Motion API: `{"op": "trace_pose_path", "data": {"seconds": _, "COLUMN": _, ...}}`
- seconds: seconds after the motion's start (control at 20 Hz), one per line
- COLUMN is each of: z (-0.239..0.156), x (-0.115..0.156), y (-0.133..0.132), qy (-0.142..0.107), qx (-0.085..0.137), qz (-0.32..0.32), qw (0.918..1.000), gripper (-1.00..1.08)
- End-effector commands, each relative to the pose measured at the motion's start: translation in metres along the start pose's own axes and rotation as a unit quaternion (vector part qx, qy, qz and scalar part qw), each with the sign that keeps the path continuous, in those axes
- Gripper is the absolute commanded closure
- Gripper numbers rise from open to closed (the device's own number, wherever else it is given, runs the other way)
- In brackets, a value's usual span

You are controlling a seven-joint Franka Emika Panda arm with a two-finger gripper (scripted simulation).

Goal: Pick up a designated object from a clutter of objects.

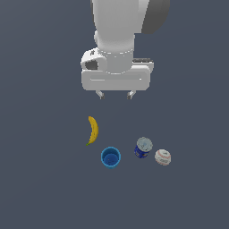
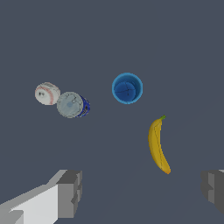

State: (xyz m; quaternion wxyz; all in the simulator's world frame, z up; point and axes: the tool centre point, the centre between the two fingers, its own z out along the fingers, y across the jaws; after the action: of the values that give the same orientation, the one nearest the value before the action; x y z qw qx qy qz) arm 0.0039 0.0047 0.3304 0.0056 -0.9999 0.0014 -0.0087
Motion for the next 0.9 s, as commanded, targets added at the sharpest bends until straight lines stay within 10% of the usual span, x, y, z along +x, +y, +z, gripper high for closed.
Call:
{"op": "trace_pose_path", "data": {"seconds": 0.0, "z": 0.000, "x": 0.000, "y": 0.000, "qy": 0.000, "qx": 0.000, "qz": 0.000, "qw": 1.0000, "gripper": -0.92}}
{"op": "trace_pose_path", "data": {"seconds": 0.85, "z": 0.012, "x": 0.003, "y": 0.000, "qy": -0.001, "qx": -0.011, "qz": 0.001, "qw": 0.9999, "gripper": -0.92}}
